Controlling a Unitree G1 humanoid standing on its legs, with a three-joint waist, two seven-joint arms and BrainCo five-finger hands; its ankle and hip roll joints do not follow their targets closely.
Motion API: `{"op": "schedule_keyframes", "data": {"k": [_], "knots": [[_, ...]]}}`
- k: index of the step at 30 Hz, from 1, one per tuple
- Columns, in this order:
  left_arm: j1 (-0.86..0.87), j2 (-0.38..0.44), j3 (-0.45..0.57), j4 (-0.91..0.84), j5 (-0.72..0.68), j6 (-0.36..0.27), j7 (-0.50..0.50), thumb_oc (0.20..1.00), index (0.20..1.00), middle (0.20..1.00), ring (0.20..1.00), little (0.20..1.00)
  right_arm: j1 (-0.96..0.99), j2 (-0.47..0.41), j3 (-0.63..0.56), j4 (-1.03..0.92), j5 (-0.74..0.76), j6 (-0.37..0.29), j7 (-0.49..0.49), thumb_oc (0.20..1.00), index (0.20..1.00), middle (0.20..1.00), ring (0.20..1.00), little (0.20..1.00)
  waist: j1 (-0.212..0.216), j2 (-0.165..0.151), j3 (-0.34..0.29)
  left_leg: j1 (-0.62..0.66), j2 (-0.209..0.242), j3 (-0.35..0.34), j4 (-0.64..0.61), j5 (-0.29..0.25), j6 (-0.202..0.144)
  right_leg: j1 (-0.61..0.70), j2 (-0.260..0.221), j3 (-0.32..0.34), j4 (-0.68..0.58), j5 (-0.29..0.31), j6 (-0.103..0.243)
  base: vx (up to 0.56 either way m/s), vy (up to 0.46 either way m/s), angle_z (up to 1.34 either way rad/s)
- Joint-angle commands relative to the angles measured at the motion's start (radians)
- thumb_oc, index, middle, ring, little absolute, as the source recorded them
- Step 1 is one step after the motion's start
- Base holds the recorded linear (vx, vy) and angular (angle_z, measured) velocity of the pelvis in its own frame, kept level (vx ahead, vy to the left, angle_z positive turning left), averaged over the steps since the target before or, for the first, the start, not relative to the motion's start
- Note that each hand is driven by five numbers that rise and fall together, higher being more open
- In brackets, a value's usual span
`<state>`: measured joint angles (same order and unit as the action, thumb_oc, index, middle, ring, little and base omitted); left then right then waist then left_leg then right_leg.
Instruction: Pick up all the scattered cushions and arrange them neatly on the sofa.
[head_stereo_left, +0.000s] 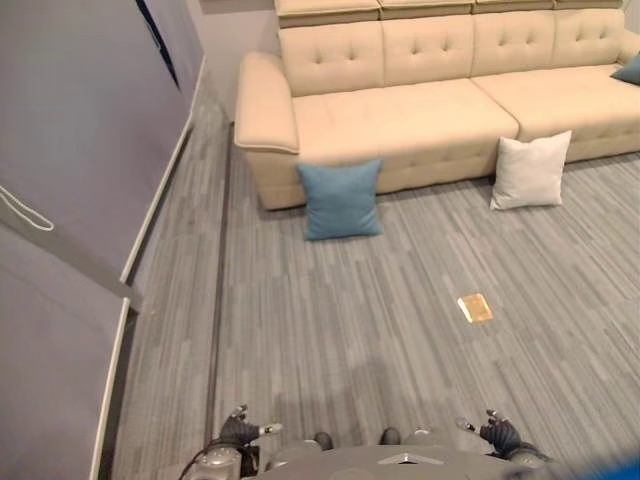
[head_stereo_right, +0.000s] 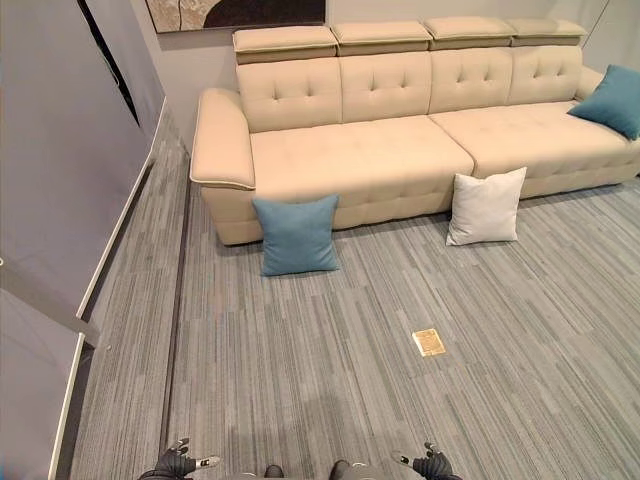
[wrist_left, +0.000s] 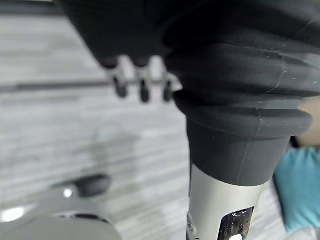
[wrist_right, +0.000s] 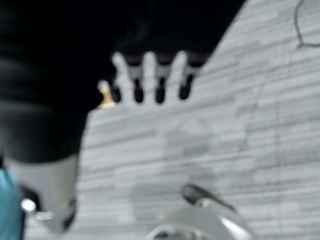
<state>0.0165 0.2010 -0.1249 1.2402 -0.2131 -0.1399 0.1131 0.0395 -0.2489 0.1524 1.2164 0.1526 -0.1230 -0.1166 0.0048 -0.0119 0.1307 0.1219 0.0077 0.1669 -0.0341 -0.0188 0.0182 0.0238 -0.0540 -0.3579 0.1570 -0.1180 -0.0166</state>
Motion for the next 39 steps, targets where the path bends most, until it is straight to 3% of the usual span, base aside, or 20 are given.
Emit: {"op": "schedule_keyframes", "data": {"k": [1, 12, 22, 26, 32, 35, 39], "knots": [[-0.037, 0.000, 0.011, 0.024, 0.020, -0.022, 0.000, 1.000, 1.000, 1.000, 1.000, 1.000, -0.048, 0.000, 0.034, 0.038, -0.005, -0.006, -0.004, 1.000, 1.000, 1.000, 1.000, 1.000, 0.016, -0.037, 0.014, 0.056, 0.012, 0.015, -0.048, 0.001, -0.063, 0.087, -0.122, 0.044, -0.171, 0.175, 0.182, 0.00, 0.000, 0.00], [-0.032, -0.004, 0.014, 0.035, 0.012, -0.016, -0.003, 1.000, 1.000, 1.000, 1.000, 1.000, -0.049, 0.009, 0.048, 0.037, -0.011, -0.002, -0.001, 1.000, 1.000, 1.000, 1.000, 1.000, 0.023, -0.038, 0.017, 0.062, 0.011, 0.013, -0.040, -0.009, -0.060, 0.093, -0.124, 0.035, -0.158, 0.166, 0.183, 0.02, 0.005, 0.00], [-0.044, 0.001, 0.012, 0.040, 0.014, -0.013, 0.004, 1.000, 1.000, 1.000, 1.000, 1.000, -0.074, 0.015, 0.051, 0.028, -0.008, 0.005, 0.000, 1.000, 1.000, 1.000, 1.000, 1.000, 0.046, -0.042, 0.031, 0.039, -0.017, 0.014, 0.000, -0.038, -0.028, 0.048, -0.162, 0.060, -0.092, 0.189, 0.210, 0.01, 0.069, -0.08], [-0.051, 0.007, -0.001, 0.039, 0.017, -0.010, 0.002, 1.000, 1.000, 1.000, 1.000, 1.000, -0.079, 0.017, 0.044, 0.024, 0.003, 0.007, 0.002, 1.000, 1.000, 1.000, 1.000, 1.000, 0.041, -0.047, 0.048, 0.036, -0.038, -0.001, 0.009, -0.049, -0.004, -0.007, -0.195, 0.092, 0.041, 0.236, 0.220, 0.03, 0.146, -0.15], [-0.074, 0.014, -0.027, 0.032, 0.031, -0.006, -0.001, 1.000, 1.000, 1.000, 1.000, 1.000, -0.088, 0.024, 0.051, -0.003, 0.026, -0.001, 0.004, 1.000, 1.000, 1.000, 1.000, 1.000, 0.026, -0.035, 0.072, 0.056, -0.042, -0.007, 0.017, -0.070, 0.019, -0.090, -0.192, 0.090, 0.216, 0.242, 0.205, 0.06, 0.111, 0.00], [-0.082, 0.019, -0.023, 0.028, 0.031, -0.004, 0.001, 1.000, 1.000, 1.000, 1.000, 1.000, -0.095, 0.021, 0.066, -0.011, 0.019, 0.000, 0.005, 1.000, 1.000, 1.000, 1.000, 1.000, 0.027, -0.036, 0.073, 0.084, -0.048, -0.010, -0.006, -0.077, 0.017, -0.121, -0.186, 0.056, 0.151, 0.238, 0.197, 0.15, 0.013, -0.04], [-0.095, 0.021, -0.009, 0.021, 0.023, -0.004, 0.004, 1.000, 1.000, 1.000, 1.000, 1.000, -0.111, 0.017, 0.072, -0.025, 0.020, -0.001, 0.004, 1.000, 1.000, 1.000, 1.000, 1.000, 0.022, -0.049, 0.081, 0.097, -0.045, -0.021, 0.000, -0.100, -0.006, -0.171, -0.150, -0.012, -0.058, 0.256, 0.203, 0.24, -0.107, -0.11]]}}
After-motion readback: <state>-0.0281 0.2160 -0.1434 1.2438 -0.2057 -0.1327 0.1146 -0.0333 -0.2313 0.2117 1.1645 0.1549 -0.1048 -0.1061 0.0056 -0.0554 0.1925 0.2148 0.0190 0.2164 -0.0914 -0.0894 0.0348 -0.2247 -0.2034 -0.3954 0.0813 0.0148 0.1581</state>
